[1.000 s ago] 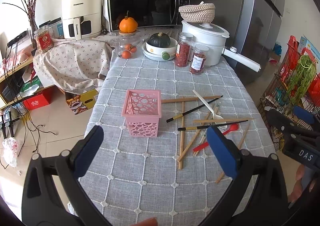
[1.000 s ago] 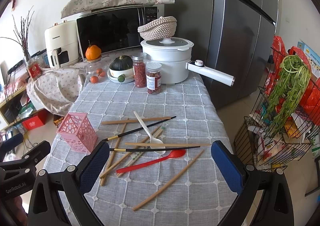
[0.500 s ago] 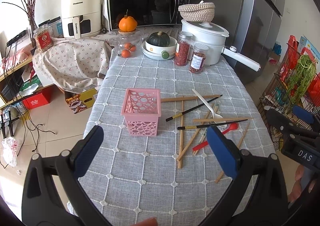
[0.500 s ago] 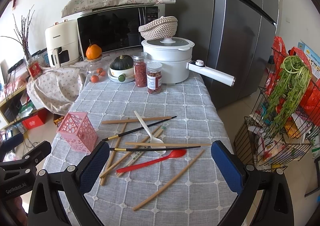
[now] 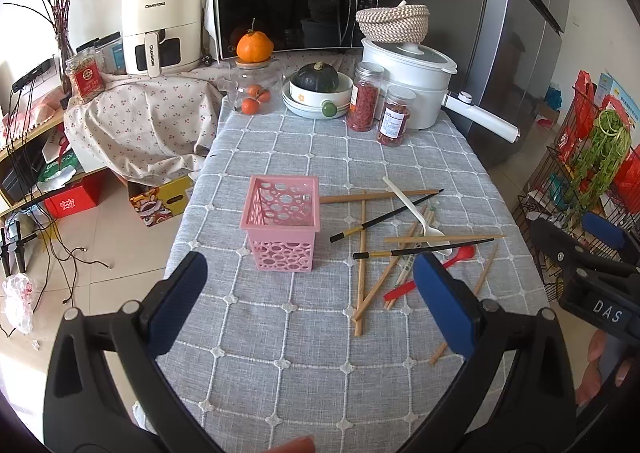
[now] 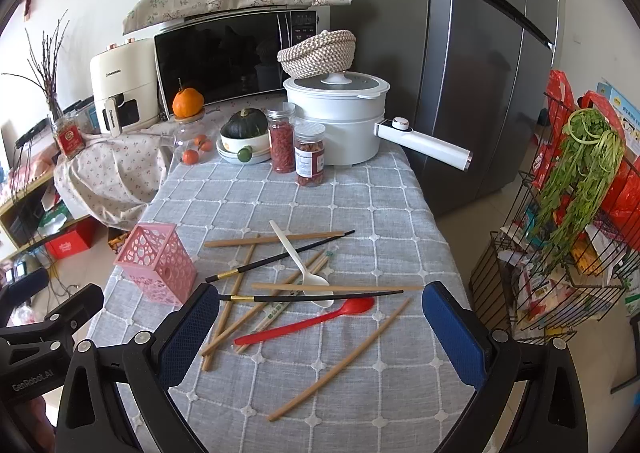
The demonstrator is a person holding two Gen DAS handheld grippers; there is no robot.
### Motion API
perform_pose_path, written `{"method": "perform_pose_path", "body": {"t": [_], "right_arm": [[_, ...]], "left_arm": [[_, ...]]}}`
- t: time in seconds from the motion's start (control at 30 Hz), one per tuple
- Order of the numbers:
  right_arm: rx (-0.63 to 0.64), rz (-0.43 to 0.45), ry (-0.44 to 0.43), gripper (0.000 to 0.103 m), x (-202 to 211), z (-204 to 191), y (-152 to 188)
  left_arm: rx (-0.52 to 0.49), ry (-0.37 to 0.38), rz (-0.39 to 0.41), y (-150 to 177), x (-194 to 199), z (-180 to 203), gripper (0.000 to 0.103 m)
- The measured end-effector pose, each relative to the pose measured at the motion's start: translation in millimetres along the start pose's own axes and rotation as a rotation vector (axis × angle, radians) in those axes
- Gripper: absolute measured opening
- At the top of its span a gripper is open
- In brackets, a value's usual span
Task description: Organize utensils
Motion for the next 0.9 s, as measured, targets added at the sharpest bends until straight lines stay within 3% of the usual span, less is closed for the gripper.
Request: {"method": "perform_pose_path", "body": {"t": [0.9], "right_arm": [[-0.003, -0.009, -0.007, 0.102, -1.7, -3.7, 4.3]], "left_arm": [[0.001, 0.003, -0.006, 1.5, -0.6, 1.3, 0.102]]}}
Point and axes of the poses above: each gripper's, at about its wrist camera, not at the fingertips, and x roughly against the way its jaws point, z to its right, y to its underside, the point moved 10 cm from there along -x, roughly the way its jaws point, and after that the axes turned 10 degrees about y, right-handed, at the moved point
